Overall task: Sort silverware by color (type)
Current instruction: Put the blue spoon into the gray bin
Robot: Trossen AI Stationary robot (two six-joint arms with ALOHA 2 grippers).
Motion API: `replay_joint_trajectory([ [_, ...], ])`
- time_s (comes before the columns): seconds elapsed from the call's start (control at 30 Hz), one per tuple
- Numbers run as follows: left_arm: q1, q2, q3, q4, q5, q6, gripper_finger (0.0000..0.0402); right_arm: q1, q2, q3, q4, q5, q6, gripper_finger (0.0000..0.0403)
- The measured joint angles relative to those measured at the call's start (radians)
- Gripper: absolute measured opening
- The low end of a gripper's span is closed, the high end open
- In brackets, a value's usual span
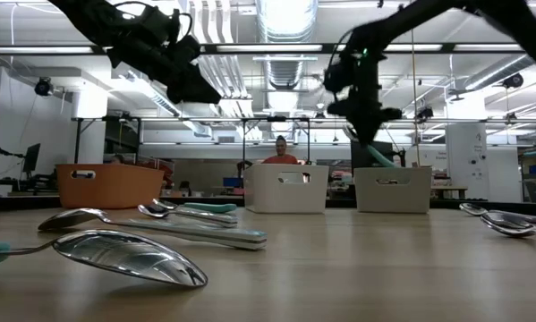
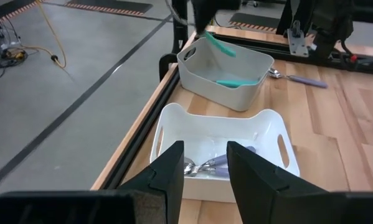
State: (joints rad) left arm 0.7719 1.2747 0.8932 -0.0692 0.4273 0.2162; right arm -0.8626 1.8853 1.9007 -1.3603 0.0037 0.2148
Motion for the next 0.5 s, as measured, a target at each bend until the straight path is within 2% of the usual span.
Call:
replay_joint_trajectory([
  [0.13, -0.001, 0.0, -0.006, 0.012, 0.002, -0.053, 0.0102, 0.041, -0.114, -0.016, 0.16, 0.004, -0.031, 0.0029],
  [0.23, -0.004, 0.0, -0.042, 0.067, 0.014, -0.114, 0.0102, 0.091, -0.215, -0.092, 0.334, 0.0, -0.045, 0.0029],
  [0.5, -0.04, 0.0, -0.167, 0.327, 0.062, -0.23, 0.0102, 0.262, -0.458, -0.494, 0.904, -0.002, -0.109, 0.0029],
])
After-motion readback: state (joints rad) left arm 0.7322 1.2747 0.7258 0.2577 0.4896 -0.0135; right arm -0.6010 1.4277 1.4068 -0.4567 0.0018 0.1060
